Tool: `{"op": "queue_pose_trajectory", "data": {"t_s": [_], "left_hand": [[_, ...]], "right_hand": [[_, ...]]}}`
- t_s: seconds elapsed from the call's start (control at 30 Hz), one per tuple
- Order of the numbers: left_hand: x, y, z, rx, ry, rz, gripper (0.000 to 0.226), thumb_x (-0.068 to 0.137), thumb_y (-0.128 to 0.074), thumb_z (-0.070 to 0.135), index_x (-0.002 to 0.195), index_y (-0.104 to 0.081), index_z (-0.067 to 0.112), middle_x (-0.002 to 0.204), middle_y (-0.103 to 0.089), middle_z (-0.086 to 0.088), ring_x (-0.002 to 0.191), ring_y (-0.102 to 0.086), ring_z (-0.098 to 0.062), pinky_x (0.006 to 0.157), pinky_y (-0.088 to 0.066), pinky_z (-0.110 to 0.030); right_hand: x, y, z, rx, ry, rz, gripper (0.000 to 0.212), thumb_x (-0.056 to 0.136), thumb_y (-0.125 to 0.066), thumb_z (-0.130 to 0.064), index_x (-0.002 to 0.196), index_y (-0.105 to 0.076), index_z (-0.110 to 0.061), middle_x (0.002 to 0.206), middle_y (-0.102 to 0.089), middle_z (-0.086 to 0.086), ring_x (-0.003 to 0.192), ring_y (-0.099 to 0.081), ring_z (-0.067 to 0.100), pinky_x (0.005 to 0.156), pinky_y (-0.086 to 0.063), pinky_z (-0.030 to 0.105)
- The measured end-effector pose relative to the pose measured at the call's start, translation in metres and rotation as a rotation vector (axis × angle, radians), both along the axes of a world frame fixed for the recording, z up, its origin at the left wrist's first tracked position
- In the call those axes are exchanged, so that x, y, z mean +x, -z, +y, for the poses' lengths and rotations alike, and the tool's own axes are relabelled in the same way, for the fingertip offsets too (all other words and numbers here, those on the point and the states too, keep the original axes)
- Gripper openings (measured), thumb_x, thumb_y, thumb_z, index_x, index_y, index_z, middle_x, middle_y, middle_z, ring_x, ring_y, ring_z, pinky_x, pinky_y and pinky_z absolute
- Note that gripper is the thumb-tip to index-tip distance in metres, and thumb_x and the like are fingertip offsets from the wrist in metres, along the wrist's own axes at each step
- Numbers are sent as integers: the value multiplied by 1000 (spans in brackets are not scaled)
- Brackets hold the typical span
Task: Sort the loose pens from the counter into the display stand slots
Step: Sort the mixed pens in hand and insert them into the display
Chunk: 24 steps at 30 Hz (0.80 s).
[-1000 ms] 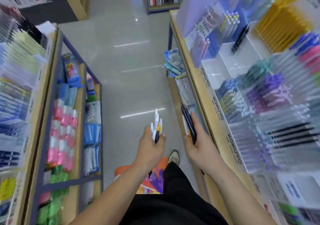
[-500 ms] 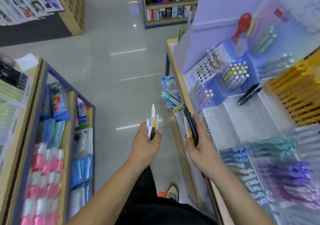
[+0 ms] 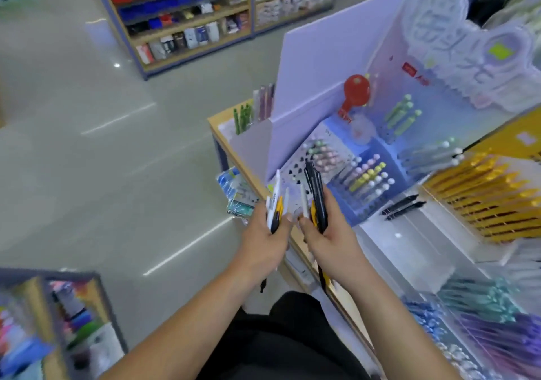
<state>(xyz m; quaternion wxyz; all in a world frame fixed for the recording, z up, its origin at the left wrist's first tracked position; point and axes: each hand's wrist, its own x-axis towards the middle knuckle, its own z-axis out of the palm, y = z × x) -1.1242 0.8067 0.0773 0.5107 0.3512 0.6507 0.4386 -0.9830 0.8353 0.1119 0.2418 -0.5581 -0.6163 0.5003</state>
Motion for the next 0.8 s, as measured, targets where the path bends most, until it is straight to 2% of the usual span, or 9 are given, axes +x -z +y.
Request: {"op": "queue_pose_trajectory", "data": {"t_s": [0.1, 0.2, 0.27, 0.33, 0.47, 0.57, 0.67, 0.7, 0.8], "left_hand": [[8, -12, 24, -22, 84, -41, 10, 105, -62, 26, 112, -55, 23, 66, -60, 3, 54, -56, -19, 54, -50, -31], [25, -17, 41, -4, 97, -5, 8, 104, -62, 33, 111, -59, 32, 83, -71, 2, 71, -69, -16, 66, -57, -32], [43, -22, 52, 6, 78, -46, 10, 104, -61, 34, 111, -60, 27, 91, -74, -4, 75, -72, -15, 70, -59, -35], [62, -29, 62, -5, 53, -93, 17, 105, -61, 38, 107, -60, 21, 90, -75, -9, 73, -74, -15, 67, -60, -38], [92, -36, 80, 18, 47, -134, 19, 104, -58, 47, 106, -62, 28, 89, -77, 5, 81, -74, -5, 76, -57, -31], [105, -44, 87, 0, 113, -196, 23, 105, -56, 49, 109, -61, 27, 94, -77, 5, 87, -74, -6, 82, -57, -29], [111, -50, 91, 0, 186, -275, 14, 108, -49, 46, 106, -57, 35, 85, -74, 24, 78, -67, 15, 68, -47, -5], [112, -54, 92, 0, 224, -287, 13, 107, -48, 48, 106, -56, 38, 85, -72, 30, 79, -65, 17, 65, -45, -2], [112, -59, 98, 5, 290, -302, 17, 104, -54, 51, 112, -60, 37, 93, -74, 24, 86, -69, 10, 68, -48, -5]], "right_hand": [[3, -13, 9, -9, 131, 45, 67, 105, -55, -19, 159, -22, -40, 157, -41, -20, 135, -43, -9, 119, -38, 34], [10, -26, 14, 1, 242, 109, 63, 104, -55, -15, 154, -30, -45, 139, -56, -23, 118, -57, -10, 104, -48, 18], [15, -29, 17, -4, 311, 152, 57, 105, -55, -20, 150, -35, -48, 127, -64, -23, 108, -64, -6, 93, -53, 18], [19, -33, 22, -25, 394, 217, 50, 106, -54, -25, 147, -38, -50, 125, -67, -22, 110, -65, -5, 97, -54, 25], [23, -39, 35, -60, 548, 287, 49, 108, -48, -34, 150, -33, -52, 142, -56, -27, 130, -52, -8, 116, -42, 32], [25, -39, 37, -97, 650, 340, 31, 108, -46, -37, 130, -51, -59, 127, -64, -31, 122, -56, -12, 113, -43, 30], [23, -41, 37, -152, 781, 441, 22, 107, -50, -39, 124, -61, -47, 121, -70, -25, 117, -62, -7, 112, -44, 35], [21, -43, 37, -167, 829, 484, 22, 106, -52, -40, 124, -64, -43, 122, -71, -22, 119, -62, -3, 113, -44, 38], [17, -45, 42, -203, 933, 565, 25, 104, -53, -46, 124, -67, -41, 128, -70, -19, 125, -61, 2, 114, -42, 41]]}}
